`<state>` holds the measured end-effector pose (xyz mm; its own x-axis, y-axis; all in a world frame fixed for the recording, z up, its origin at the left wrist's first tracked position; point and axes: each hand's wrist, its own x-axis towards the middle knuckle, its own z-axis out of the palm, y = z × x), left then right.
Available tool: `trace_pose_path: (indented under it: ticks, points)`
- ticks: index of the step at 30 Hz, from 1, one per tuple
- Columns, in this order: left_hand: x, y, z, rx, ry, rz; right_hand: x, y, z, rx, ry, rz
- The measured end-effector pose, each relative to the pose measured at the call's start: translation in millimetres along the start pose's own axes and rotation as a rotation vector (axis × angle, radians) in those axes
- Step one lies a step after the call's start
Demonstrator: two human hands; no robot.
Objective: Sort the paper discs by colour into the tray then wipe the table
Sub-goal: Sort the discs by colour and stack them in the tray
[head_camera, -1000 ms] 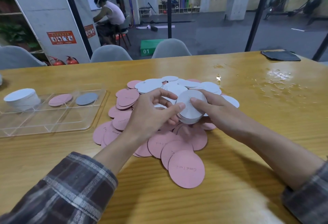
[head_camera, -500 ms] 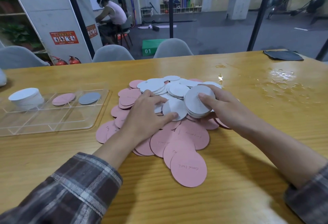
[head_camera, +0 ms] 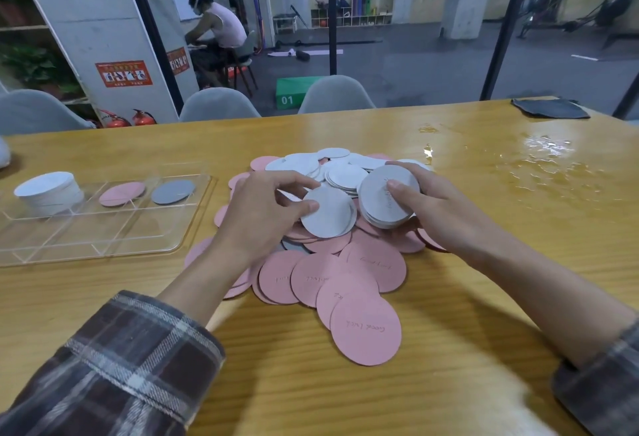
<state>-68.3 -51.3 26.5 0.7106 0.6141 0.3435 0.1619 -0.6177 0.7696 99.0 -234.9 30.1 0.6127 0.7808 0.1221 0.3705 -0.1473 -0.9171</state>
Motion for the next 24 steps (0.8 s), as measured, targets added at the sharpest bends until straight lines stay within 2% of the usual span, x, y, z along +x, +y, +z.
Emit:
trace_pose_path:
  ticks: [4,9,12,18,24]
  points:
    - [5.1,-1.4,-8.6,-0.13,-0.064,0.043,-0.7,1.4,0.4,0.004,-0.011,-0.004]
    - [3.1,0.8,-5.0,-0.11,-0.093,0.086,-2.6,-0.2,0.5,0.072,-0.025,0.058]
    - [-0.4,7.4,-3.9,-0.194,-0.156,0.062,-5.9,-2.2,-0.6,0.101,-0.063,0.062]
    - [-8.7,15.3,11.2,-0.285,-0.078,0.092,-10.1,-7.4,3.8,0.143,-0.177,0.028]
    - [-9.6,15.3,14.2,-0.259,-0.103,0.123,-10.6,-5.4,4.2,0.156,-0.188,0.026]
